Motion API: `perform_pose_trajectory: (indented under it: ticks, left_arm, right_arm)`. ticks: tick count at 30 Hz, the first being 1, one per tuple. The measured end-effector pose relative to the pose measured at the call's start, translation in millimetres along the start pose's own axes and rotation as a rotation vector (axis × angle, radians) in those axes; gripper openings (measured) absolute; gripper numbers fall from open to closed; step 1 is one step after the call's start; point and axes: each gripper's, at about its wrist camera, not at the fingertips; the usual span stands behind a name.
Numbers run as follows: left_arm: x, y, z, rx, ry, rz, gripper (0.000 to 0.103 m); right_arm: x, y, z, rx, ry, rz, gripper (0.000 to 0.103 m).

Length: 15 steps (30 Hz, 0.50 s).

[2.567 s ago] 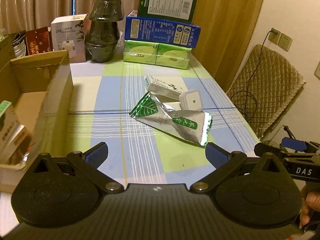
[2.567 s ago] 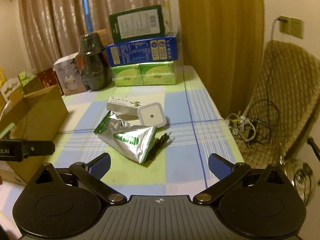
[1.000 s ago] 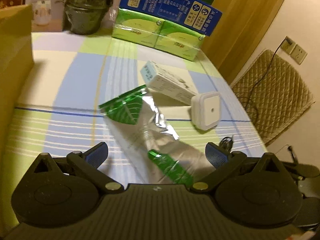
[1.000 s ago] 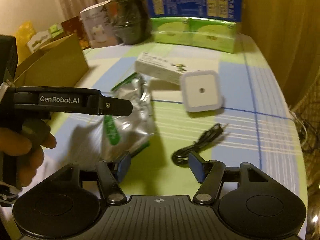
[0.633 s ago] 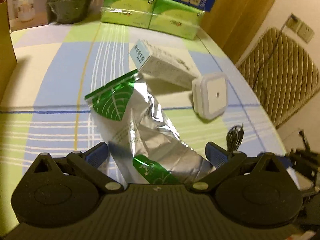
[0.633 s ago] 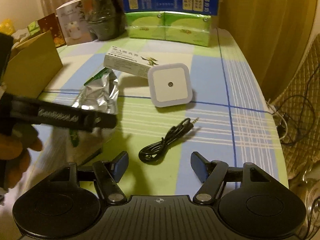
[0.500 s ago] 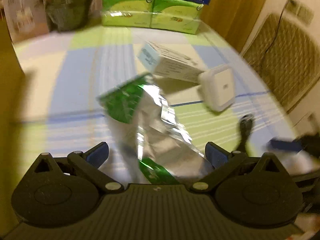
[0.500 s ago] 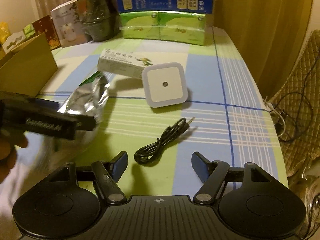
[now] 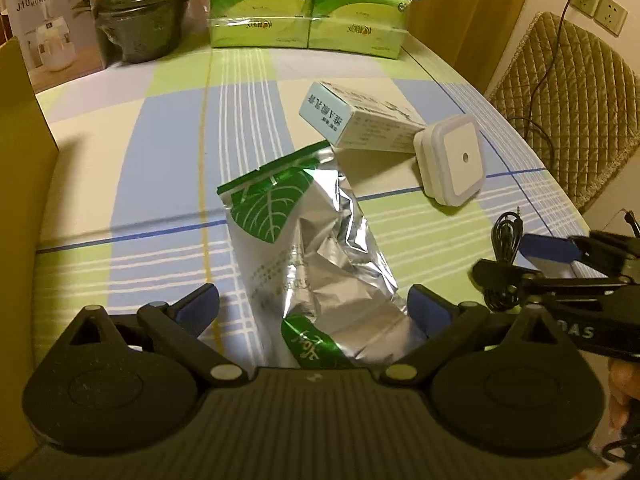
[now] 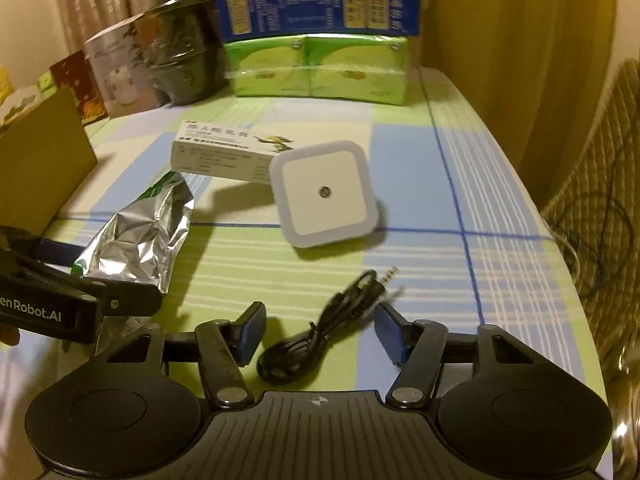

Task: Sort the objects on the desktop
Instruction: 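Grasp the silver-green foil bag with the left gripper while the right gripper grasps the black cable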

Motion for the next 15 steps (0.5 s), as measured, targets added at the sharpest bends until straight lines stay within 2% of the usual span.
perform_pose_trajectory:
  ticks: [2,5,9,11,15]
  left_arm:
    - [0.4,-0.9,1.0,-0.005,-0.004,-0.001,0.099]
    - [1.2,-1.8,3.0,-0.010,-0.014,-0.004,0.099]
    - [0.9,-1.9,3.9,-0.011,-0.024,0.007,0.096]
    - [0.6,-1.8,3.7,-0.009,-0.047,0.009,0.086]
    - [-2.1,-2.9,-0.3,-0.014,-0.058,0.024,0.073]
  right_arm:
    - [2.4,1.0,0.5,0.006,0.014,-0.008,0.023]
    - [3.1,2.4,0.5,0.019,0.049,0.004,0.011]
    - [3.8,3.1,-1.9,0.031,0.069,0.015,0.011]
    - [5.0,3.5,-3.4,0.033,0.079,0.017,0.011]
    - [7.7,5.5,-5.8,0.035,0.081,0.008,0.011]
Point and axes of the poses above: each gripper's, at about its wrist camera, not at the fingertips, and z roughly the way its jaws point, x to its left, y to its top, and after that the axes turned 1 degree about y, right-handed
